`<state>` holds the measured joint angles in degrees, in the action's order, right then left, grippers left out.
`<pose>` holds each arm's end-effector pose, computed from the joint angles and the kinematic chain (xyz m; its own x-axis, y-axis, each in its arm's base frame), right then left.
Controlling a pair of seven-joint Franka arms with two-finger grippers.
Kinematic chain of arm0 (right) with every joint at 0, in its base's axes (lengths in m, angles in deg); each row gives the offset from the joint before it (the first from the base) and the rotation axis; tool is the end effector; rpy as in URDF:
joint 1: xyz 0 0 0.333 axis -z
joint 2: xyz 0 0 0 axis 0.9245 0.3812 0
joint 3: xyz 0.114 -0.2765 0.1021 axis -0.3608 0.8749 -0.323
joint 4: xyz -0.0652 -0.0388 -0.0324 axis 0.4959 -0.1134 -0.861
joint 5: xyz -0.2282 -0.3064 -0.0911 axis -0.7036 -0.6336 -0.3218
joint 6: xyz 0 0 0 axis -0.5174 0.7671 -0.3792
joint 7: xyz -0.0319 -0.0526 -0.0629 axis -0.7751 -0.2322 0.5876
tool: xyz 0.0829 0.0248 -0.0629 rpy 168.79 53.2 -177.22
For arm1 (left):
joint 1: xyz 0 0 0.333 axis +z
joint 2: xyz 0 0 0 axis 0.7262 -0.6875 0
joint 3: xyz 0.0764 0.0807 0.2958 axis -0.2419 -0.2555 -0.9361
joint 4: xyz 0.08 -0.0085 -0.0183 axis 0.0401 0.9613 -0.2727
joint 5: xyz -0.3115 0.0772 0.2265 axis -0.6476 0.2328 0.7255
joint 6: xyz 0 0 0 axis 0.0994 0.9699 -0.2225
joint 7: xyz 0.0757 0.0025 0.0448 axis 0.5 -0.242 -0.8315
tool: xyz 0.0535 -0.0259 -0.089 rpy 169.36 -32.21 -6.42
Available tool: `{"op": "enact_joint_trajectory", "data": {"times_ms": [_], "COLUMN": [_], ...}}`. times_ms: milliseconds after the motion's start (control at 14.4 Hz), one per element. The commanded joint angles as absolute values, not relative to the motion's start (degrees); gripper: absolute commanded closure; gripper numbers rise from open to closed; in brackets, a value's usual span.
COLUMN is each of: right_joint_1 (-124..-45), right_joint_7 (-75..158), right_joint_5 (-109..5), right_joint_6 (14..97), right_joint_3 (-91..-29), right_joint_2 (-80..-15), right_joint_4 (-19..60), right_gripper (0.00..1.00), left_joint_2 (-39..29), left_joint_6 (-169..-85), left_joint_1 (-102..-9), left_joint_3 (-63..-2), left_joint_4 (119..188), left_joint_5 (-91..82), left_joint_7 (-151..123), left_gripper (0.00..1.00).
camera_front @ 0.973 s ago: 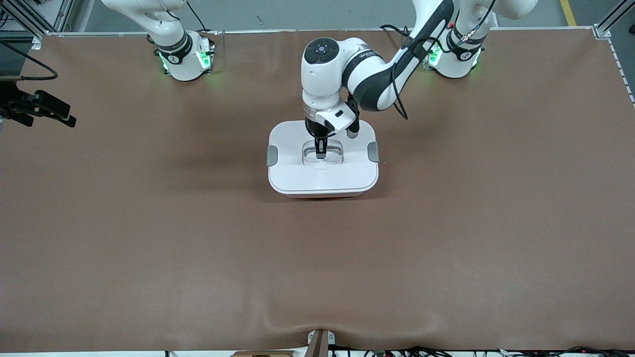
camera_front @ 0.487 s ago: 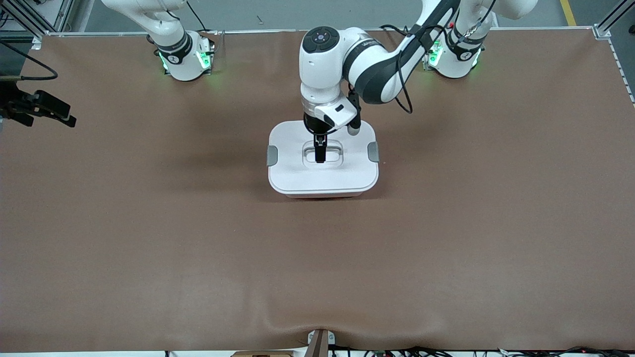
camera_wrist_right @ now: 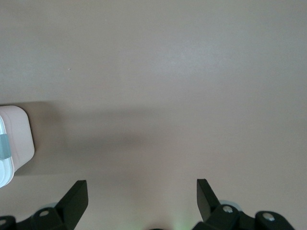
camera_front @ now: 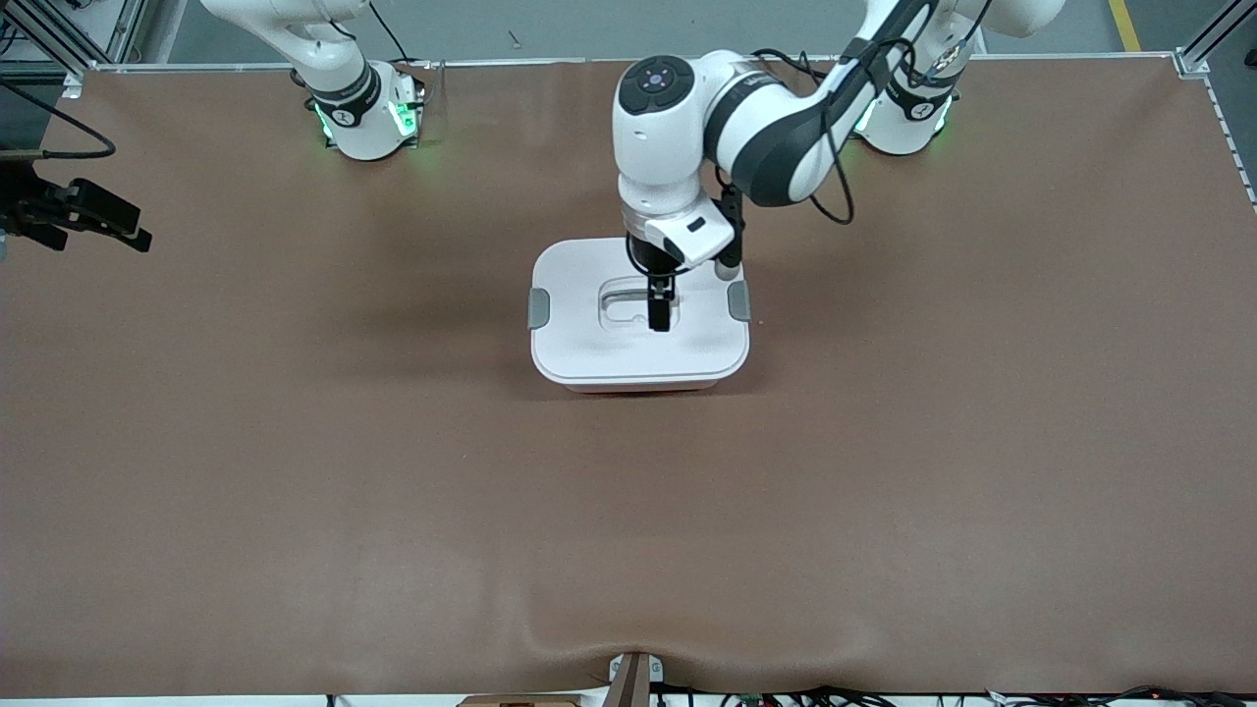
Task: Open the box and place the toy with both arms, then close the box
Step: 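Open the left gripper and release the lid handle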
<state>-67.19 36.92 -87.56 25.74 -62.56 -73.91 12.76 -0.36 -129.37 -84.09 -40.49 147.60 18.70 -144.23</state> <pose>0.5304 -0.0285 0.6323 0.9976 -0.0433 -0.0547 -0.0449 -0.9986 -0.0286 0.4694 -0.4798 0.4216 0.1070 0.9930 0.0502 0.9779 -0.1142 0.1749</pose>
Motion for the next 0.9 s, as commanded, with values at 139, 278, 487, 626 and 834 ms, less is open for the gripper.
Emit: {"op": "enact_joint_trajectory", "data": {"times_ms": [139,278,487,626,834], "right_joint_1": [-67.1,-67.2,-67.2,-67.2,-67.2], "right_joint_7": [36.9,36.9,36.9,36.9,36.9], "right_joint_5": [-87.6,-87.6,-87.6,-87.6,-87.6], "right_joint_6": [24.9,24.7,24.7,24.7,24.6], "right_joint_3": [-62.7,-62.7,-62.7,-62.7,-62.7], "right_joint_2": [-74.1,-74.1,-74.1,-74.1,-74.1], "right_joint_4": [12.2,12.2,12.2,12.2,12.2], "right_gripper": [0.0,0.0,0.0,0.0,0.0], "left_joint_2": [3.0,3.4,4.3,5.4,7.1], "left_joint_6": [-125.8,-125.1,-123.6,-123.2,-121.1], "left_joint_1": [-79.4,-79.0,-77.0,-74.9,-73.7], "left_joint_3": [-39.8,-40.1,-40.2,-39.8,-40.6], "left_joint_4": [147.6,147.6,147.6,147.7,147.7], "left_joint_5": [19.3,19.3,19.3,19.2,18.7], "left_joint_7": [-134.4,-132.7,-128.9,-124.5,-118.7], "left_gripper": [0.0,0.0,0.0,0.0,0.0]}}
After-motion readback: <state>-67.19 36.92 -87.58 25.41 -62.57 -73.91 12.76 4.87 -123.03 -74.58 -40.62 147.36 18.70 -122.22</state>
